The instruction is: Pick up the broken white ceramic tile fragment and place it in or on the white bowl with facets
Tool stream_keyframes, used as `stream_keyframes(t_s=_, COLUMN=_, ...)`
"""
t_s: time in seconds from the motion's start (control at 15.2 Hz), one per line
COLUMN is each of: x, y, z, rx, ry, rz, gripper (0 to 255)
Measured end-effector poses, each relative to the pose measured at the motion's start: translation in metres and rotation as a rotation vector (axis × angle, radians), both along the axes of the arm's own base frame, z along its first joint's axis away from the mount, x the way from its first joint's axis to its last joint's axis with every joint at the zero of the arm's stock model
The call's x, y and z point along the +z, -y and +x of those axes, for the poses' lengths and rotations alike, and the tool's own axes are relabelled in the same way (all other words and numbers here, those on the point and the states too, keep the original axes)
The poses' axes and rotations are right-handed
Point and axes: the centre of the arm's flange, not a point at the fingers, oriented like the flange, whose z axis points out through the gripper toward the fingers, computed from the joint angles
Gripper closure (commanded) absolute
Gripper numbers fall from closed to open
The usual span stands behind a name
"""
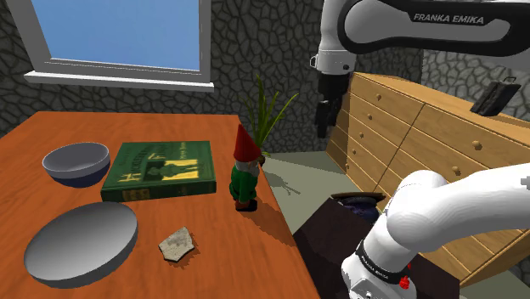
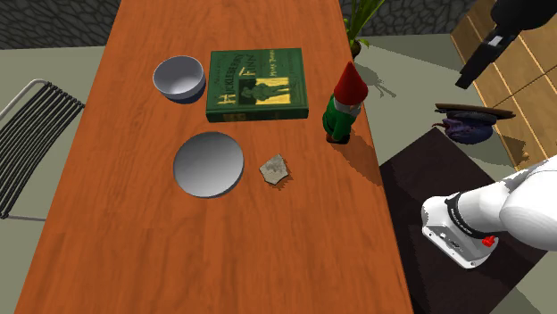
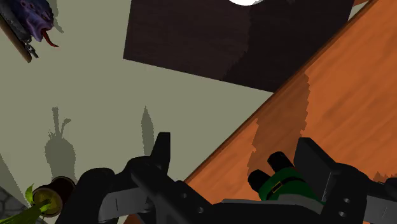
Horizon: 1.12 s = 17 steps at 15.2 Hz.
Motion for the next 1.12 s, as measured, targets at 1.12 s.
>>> stream_keyframes(t_s=1.12, x=-0.113, y=-0.146, z=0.021, rx=-0.004, ry=0.068, rz=0.078, gripper=0)
